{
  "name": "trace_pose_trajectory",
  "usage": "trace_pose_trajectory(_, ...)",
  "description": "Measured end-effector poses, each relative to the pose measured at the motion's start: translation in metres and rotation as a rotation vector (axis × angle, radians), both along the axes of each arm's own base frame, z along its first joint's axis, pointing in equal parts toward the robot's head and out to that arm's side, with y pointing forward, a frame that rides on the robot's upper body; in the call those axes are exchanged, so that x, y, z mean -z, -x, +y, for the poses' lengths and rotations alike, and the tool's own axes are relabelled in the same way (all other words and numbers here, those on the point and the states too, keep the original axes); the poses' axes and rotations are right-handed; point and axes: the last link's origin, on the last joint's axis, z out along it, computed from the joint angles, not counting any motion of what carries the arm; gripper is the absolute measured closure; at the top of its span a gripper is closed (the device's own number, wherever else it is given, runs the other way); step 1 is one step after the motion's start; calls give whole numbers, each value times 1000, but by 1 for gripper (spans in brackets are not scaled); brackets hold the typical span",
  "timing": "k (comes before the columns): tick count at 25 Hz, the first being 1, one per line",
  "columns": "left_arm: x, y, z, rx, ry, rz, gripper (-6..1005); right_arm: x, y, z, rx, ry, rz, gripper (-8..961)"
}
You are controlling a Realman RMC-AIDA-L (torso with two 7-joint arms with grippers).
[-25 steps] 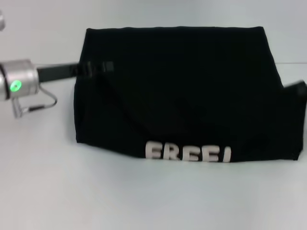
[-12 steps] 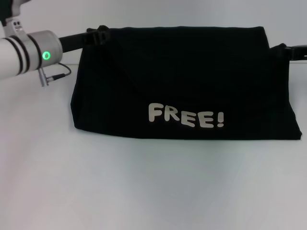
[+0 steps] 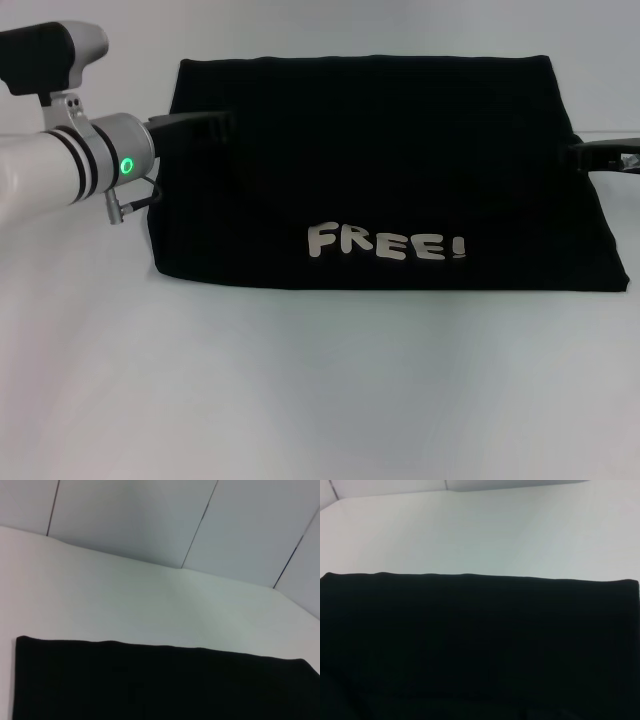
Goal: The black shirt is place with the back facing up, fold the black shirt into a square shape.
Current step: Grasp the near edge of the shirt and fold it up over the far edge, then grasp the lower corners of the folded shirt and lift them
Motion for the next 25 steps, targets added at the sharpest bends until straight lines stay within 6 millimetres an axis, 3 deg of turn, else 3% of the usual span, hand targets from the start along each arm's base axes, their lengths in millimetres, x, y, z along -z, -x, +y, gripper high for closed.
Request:
trace_pose_trajectory(8, 2, 1, -1, 9, 12, 26, 921, 0, -4, -3, 15, -10, 21, 837)
trace_pose_trajectory(11, 1, 3, 0, -1, 5, 39, 918, -2, -1, -2, 3, -18, 16, 767)
trace_pose_trajectory(18, -8, 8, 6, -28, -31, 97, 615, -9, 7, 2, -33, -65, -5, 604)
trace_pose_trajectory(21, -15, 15, 6, -45, -52, 101, 497, -13, 7, 3, -36, -72, -4, 355)
trace_pose_trajectory(25, -31, 30, -5, -74, -56, 13, 312, -12, 12, -1, -59, -34, 42, 291)
